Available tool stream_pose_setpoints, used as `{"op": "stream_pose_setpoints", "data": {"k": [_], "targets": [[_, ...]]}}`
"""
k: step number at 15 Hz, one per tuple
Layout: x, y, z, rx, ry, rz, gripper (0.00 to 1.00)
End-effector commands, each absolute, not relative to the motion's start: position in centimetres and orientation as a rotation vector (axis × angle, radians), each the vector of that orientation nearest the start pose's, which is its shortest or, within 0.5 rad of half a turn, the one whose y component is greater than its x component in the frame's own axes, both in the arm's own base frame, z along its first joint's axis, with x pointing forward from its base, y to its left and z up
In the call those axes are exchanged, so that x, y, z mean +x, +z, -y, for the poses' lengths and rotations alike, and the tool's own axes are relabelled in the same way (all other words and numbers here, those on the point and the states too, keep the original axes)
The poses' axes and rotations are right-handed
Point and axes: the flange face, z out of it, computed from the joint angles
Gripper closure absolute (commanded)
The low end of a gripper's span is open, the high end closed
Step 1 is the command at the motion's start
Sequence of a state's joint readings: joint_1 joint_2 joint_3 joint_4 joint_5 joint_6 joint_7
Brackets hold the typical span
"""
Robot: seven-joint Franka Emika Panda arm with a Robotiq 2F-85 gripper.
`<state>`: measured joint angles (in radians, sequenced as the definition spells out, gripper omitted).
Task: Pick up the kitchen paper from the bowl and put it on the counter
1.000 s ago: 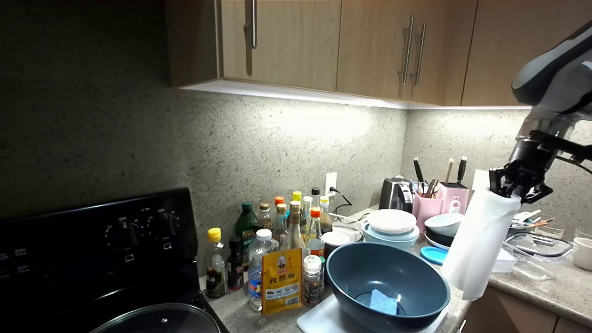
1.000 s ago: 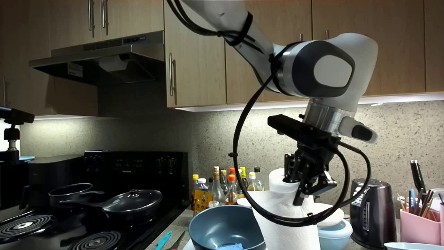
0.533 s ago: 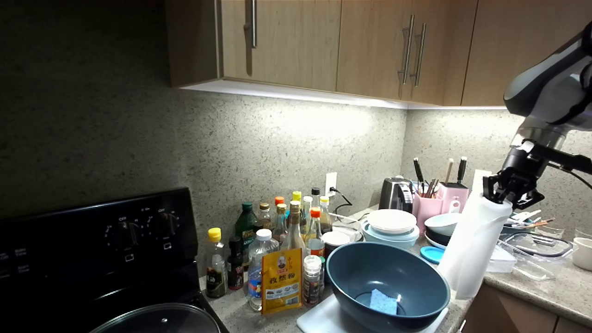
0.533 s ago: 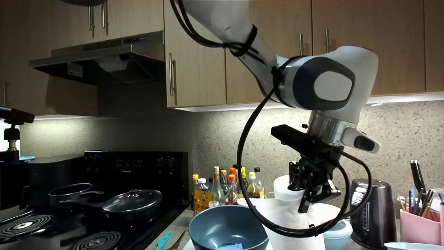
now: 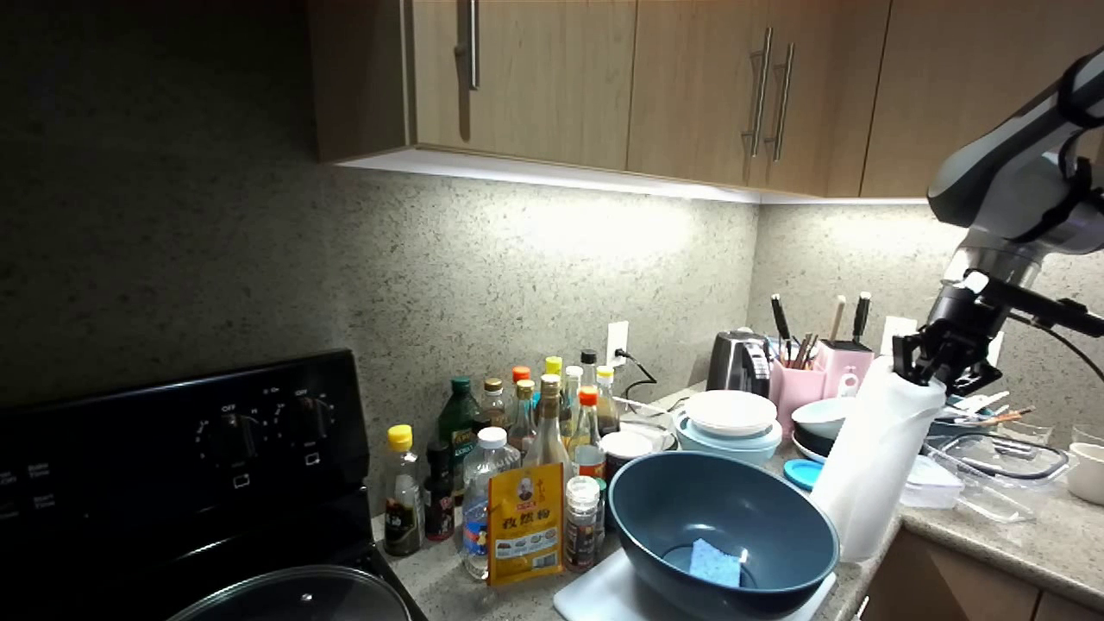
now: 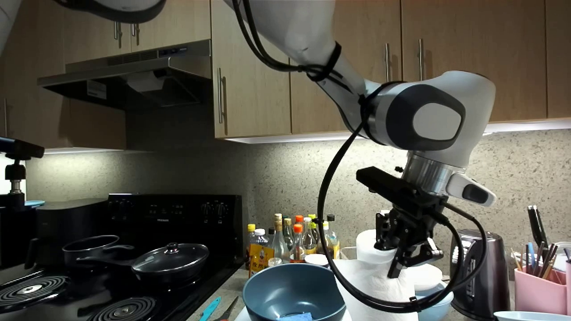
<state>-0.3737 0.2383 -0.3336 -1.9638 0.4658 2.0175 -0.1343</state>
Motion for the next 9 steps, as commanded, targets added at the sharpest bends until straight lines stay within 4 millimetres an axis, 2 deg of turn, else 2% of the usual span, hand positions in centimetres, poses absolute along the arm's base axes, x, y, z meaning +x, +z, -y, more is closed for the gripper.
{"op": "stream_pose_setpoints", "data": {"k": [1, 9], "targets": [[47.2, 34.8, 36.3, -2.524, 0.025, -0.980, 0.97], [48.5, 34.2, 36.9, -2.490, 0.127, -0.879, 0.97]]}}
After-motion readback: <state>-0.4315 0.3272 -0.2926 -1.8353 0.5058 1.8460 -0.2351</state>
